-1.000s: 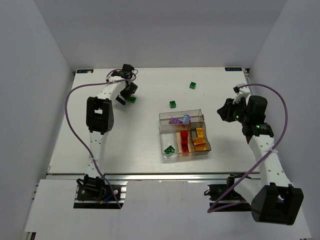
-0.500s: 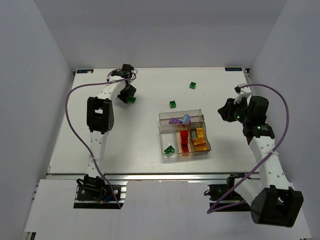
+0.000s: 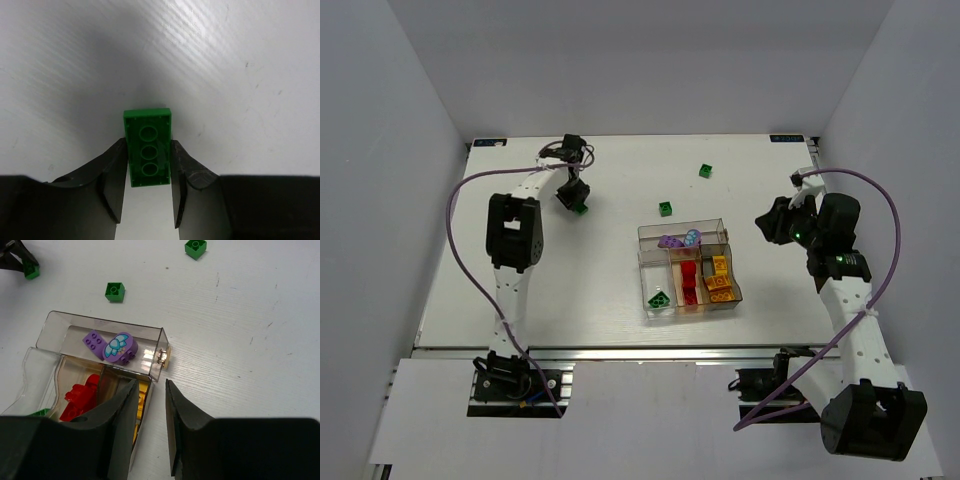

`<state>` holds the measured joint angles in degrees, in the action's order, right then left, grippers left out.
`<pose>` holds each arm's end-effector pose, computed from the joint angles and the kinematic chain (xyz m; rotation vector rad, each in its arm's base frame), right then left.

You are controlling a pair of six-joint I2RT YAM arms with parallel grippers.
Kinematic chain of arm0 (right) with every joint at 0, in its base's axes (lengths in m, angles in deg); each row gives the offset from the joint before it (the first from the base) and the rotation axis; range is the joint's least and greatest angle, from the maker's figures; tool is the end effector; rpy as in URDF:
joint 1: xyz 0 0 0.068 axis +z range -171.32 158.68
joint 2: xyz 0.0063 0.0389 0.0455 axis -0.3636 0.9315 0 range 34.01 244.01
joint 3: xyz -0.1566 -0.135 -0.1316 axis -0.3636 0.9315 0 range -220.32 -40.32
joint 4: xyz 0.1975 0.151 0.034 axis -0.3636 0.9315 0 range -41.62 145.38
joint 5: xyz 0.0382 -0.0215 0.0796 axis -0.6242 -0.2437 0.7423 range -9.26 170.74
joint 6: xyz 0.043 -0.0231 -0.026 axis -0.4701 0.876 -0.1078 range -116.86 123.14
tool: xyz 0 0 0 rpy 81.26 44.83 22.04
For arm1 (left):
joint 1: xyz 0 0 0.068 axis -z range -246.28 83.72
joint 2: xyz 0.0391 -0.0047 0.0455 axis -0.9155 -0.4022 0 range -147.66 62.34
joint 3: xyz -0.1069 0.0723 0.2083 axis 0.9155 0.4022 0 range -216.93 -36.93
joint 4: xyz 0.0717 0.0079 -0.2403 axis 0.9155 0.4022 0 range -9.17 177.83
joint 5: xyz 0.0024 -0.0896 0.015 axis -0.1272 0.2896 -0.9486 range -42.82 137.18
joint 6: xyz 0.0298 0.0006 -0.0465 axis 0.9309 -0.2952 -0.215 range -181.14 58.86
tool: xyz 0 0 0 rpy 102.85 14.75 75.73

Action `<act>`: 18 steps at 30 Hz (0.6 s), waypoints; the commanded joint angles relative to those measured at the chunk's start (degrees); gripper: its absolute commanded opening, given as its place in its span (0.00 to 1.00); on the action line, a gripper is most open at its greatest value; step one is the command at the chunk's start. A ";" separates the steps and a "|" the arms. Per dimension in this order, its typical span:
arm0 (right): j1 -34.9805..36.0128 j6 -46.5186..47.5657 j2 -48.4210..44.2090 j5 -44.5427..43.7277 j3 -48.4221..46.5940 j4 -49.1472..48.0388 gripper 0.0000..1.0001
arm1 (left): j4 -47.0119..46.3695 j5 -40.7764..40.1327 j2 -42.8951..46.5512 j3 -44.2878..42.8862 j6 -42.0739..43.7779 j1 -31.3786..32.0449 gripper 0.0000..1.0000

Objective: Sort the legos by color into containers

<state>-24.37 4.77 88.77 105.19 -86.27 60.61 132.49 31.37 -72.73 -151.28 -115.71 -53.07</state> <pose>0.2259 0.0037 0.2903 -0.2591 1.9023 0.3578 0.4498 -0.0950 0.1481 -1.0203 2.5367 0.0789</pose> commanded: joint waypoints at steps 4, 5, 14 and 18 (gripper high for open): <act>-0.55 -0.49 -0.80 1.13 -0.10 -0.72 0.34 | -14.54 19.45 15.68 21.11 23.77 1.64 0.00; -0.55 -0.49 -0.80 0.87 0.07 -0.72 0.34 | -16.74 23.25 21.36 24.14 25.11 2.16 0.00; -0.64 -0.05 0.61 0.34 0.34 -1.24 0.34 | -33.63 45.86 44.87 46.04 32.42 8.32 0.00; -0.64 0.83 1.14 0.69 0.43 -1.24 0.34 | -33.12 49.12 47.44 46.49 32.59 12.35 0.00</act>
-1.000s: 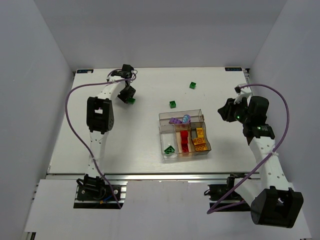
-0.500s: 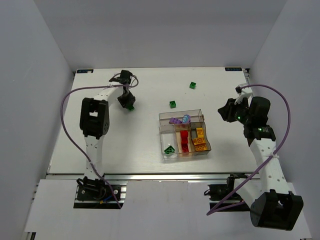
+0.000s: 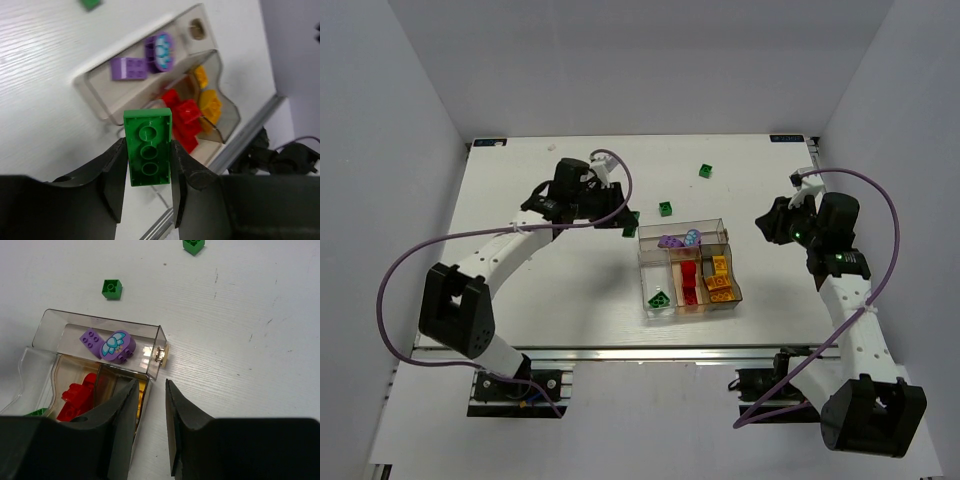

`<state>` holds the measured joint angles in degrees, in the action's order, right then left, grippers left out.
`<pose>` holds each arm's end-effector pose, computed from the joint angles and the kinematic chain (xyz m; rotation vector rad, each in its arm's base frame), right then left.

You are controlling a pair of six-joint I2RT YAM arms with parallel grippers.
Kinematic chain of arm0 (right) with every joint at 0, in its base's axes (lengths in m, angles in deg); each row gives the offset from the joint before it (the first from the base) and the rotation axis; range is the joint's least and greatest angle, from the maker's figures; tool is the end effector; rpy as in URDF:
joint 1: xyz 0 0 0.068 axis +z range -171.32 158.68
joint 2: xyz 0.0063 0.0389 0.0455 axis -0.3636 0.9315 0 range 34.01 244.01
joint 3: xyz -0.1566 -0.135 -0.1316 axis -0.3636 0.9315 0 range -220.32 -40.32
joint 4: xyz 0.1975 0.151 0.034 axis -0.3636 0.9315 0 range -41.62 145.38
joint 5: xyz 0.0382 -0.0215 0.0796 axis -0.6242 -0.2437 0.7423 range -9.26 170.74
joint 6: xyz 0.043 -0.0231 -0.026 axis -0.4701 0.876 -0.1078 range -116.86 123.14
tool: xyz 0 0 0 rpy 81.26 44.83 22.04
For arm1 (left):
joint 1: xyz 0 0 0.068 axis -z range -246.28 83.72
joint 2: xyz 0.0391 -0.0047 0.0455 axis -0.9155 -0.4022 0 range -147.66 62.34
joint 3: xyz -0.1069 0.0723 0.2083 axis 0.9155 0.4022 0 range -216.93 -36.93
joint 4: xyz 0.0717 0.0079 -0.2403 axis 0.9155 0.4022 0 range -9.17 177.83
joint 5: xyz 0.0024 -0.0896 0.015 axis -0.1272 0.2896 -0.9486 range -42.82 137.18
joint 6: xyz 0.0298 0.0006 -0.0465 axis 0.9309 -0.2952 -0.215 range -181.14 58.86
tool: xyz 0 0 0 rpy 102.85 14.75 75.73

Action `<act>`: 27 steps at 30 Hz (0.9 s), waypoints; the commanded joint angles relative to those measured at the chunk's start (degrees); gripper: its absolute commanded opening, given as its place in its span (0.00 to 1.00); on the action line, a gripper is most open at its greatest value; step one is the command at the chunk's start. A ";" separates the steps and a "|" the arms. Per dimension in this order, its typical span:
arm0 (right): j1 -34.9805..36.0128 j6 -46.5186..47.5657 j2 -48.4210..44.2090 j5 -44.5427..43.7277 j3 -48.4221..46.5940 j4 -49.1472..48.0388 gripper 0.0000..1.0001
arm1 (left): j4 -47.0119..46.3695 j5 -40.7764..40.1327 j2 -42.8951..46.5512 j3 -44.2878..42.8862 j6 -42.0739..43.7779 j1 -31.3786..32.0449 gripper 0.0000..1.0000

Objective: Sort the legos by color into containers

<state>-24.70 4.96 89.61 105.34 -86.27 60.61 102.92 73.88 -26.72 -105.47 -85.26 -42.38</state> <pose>0.2285 0.0023 0.2873 -0.2559 1.9158 0.3578 0.2996 -0.1512 0.2502 0.2454 2.4002 -0.9486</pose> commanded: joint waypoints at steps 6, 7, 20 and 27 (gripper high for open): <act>-0.31 1.16 0.39 -0.25 0.60 -1.42 0.36 | -0.73 4.25 -0.77 2.35 -1.72 6.85 0.00; -0.40 1.16 0.39 -0.43 0.69 -1.42 0.37 | -0.12 3.11 -0.94 2.87 -2.16 8.25 0.00; -0.05 3.18 2.50 -0.26 0.26 -1.51 0.44 | 2.26 -6.74 -4.90 2.61 -3.48 17.05 0.58; 0.82 6.70 13.91 4.23 -12.89 3.84 0.59 | 1.56 -8.68 -4.29 0.86 -3.39 17.67 0.75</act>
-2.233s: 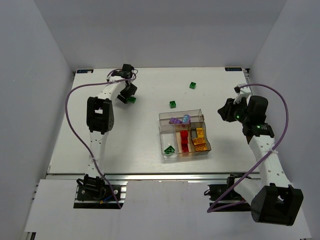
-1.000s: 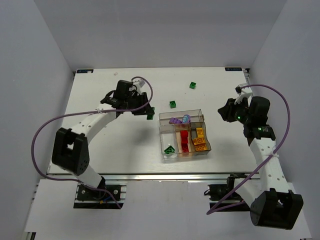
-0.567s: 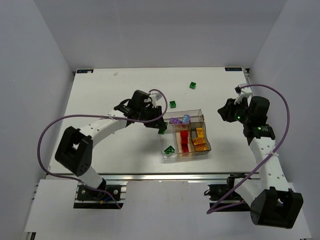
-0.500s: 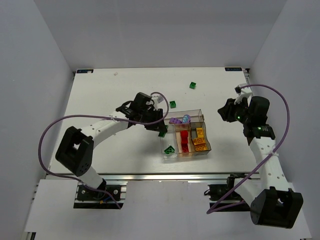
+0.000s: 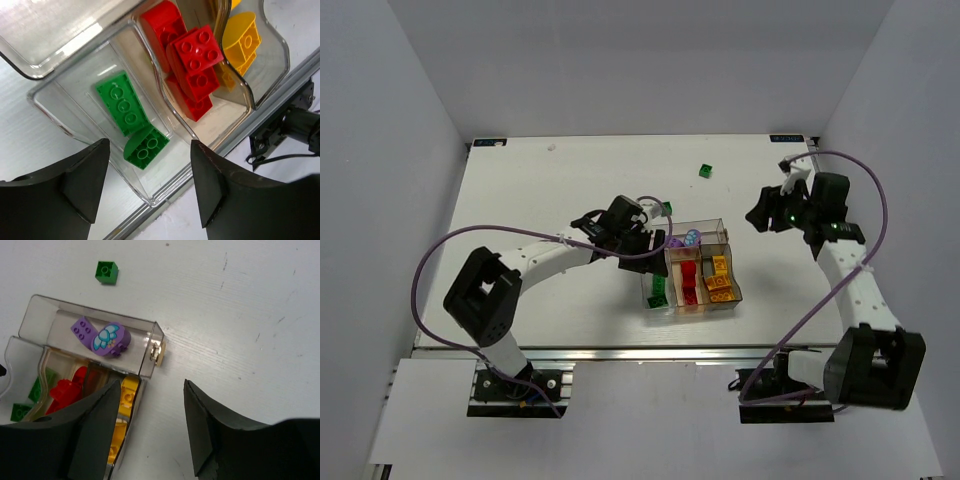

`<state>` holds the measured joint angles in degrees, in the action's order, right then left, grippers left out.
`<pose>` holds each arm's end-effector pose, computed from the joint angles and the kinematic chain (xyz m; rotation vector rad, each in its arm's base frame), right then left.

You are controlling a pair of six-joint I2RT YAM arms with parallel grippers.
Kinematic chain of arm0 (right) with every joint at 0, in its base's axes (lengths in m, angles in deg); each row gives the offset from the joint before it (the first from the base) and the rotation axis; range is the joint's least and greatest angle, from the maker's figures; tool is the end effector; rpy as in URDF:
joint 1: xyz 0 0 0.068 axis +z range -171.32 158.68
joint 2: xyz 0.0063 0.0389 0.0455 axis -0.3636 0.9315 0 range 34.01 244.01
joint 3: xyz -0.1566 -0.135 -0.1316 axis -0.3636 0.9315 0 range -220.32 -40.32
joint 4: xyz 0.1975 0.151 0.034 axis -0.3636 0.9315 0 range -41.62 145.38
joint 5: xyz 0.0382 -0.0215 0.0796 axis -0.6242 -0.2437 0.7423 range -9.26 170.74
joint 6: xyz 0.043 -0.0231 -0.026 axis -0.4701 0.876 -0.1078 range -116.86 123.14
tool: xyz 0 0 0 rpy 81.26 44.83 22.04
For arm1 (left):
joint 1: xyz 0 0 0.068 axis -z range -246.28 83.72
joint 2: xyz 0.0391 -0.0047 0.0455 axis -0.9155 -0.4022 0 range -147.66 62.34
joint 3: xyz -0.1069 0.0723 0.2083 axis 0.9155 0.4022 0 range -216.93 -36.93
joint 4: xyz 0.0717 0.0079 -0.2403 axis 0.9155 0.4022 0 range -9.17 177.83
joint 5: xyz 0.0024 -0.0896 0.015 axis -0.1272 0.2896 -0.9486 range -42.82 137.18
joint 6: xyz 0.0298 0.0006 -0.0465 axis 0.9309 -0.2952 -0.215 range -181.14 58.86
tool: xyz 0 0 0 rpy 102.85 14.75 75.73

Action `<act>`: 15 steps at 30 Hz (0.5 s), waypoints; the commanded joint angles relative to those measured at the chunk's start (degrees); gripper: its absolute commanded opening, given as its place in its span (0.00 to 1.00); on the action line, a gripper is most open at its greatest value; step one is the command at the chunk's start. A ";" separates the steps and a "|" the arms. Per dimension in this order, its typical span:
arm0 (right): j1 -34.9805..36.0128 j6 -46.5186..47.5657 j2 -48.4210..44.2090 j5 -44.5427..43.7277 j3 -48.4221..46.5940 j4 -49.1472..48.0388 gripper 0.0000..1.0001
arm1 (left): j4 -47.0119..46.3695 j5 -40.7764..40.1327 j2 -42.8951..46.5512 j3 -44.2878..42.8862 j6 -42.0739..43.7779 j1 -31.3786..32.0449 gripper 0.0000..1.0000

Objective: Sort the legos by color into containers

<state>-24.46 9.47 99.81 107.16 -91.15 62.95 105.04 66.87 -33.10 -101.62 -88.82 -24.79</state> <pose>0.2590 0.0027 0.2726 -0.3341 2.0215 0.3772 0.2438 -0.2324 0.1902 0.4711 2.6596 -0.8685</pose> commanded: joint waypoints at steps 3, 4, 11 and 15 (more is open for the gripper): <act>2.17 1.32 14.15 1.63 -15.33 4.75 0.62 | -1.35 -2.19 5.43 -3.69 1.48 0.08 0.75; 4.78 0.80 20.44 0.14 -20.92 5.55 0.64 | -2.14 -2.19 8.31 -3.52 3.93 -0.62 0.76; 10.78 -5.69 51.50 -11.02 -56.97 18.02 0.87 | -4.60 -30.96 26.23 4.81 14.66 -1.94 0.98; 12.63 -15.89 64.70 -16.91 -75.71 23.84 0.89 | -11.62 -42.50 34.85 15.27 19.24 -2.47 0.98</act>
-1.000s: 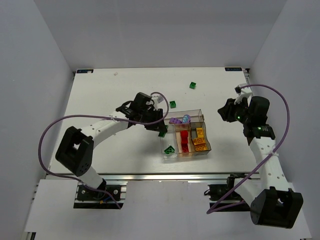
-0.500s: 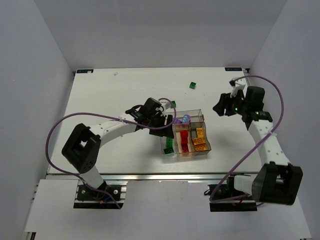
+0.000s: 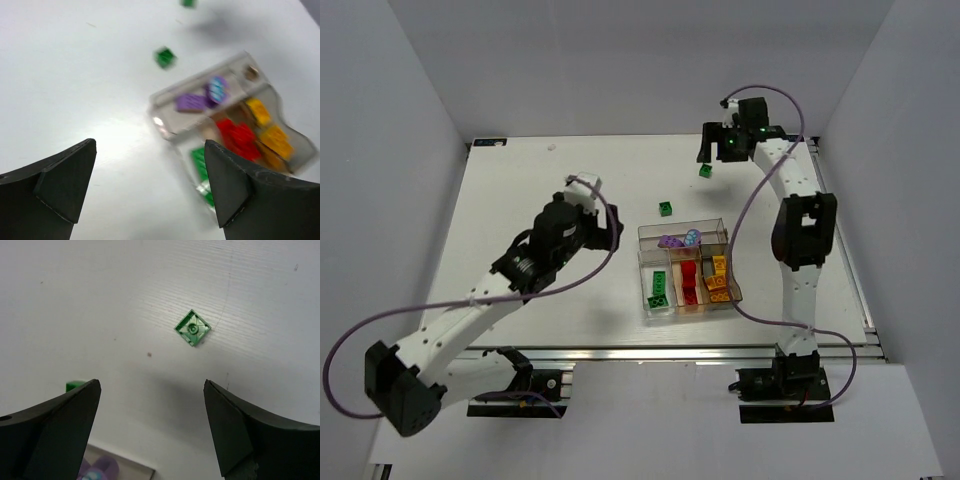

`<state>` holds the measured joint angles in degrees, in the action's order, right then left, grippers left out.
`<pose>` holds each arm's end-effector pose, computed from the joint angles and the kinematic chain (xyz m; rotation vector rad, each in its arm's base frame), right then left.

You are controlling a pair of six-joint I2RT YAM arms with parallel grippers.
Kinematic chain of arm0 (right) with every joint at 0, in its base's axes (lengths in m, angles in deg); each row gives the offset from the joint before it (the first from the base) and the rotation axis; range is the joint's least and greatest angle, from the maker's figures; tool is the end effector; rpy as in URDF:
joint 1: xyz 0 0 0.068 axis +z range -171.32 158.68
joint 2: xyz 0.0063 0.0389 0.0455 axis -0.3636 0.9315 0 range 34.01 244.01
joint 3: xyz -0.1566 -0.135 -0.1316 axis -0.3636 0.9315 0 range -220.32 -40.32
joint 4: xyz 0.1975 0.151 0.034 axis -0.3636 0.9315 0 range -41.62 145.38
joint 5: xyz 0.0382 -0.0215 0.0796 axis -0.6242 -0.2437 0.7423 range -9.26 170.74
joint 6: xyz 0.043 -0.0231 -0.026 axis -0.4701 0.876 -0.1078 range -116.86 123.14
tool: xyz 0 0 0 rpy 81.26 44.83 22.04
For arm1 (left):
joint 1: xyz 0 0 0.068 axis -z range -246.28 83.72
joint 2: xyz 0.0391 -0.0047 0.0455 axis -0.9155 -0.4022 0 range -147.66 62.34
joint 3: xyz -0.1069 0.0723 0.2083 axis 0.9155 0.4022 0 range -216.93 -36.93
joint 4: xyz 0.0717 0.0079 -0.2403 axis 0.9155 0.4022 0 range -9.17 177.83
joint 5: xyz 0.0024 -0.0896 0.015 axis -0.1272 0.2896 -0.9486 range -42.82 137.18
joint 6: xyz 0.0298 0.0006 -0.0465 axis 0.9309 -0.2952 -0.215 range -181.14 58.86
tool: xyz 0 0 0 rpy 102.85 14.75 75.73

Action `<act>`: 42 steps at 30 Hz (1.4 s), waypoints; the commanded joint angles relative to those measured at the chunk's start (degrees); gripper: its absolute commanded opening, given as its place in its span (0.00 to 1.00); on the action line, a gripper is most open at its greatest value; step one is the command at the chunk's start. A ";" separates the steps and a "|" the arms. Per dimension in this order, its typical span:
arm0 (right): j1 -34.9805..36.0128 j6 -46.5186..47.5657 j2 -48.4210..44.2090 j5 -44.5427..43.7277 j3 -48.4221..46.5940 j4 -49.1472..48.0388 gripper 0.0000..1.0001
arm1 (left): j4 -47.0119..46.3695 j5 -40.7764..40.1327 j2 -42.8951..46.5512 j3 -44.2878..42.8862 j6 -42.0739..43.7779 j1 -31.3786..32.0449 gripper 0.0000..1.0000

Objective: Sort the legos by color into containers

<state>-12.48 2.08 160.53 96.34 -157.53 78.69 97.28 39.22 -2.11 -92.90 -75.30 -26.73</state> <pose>0.4778 0.0847 0.2537 -0.2984 2.2429 0.3998 0.2033 -0.1611 0.3037 0.3582 1.9997 -0.4588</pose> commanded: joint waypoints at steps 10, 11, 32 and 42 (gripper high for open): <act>5.48 -21.25 10.05 -23.04 -9.09 -3.41 0.87 | -7.23 -19.02 9.34 11.93 10.11 -0.53 0.98; 5.66 -21.18 10.67 -23.07 -9.00 -3.76 0.87 | -7.04 -18.84 9.16 11.76 10.02 -0.53 0.98; 7.59 -21.18 19.73 -32.03 -13.13 -10.35 0.81 | -7.22 -18.66 9.69 12.02 9.93 -0.53 0.98; 7.16 -21.00 22.45 -34.49 -14.98 -10.71 0.70 | -7.39 -19.10 8.99 12.02 9.76 -0.53 0.98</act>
<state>-4.90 -18.71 182.30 64.06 -170.31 69.20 91.00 20.97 6.53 -80.66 -65.63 -27.19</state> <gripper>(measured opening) 0.715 0.980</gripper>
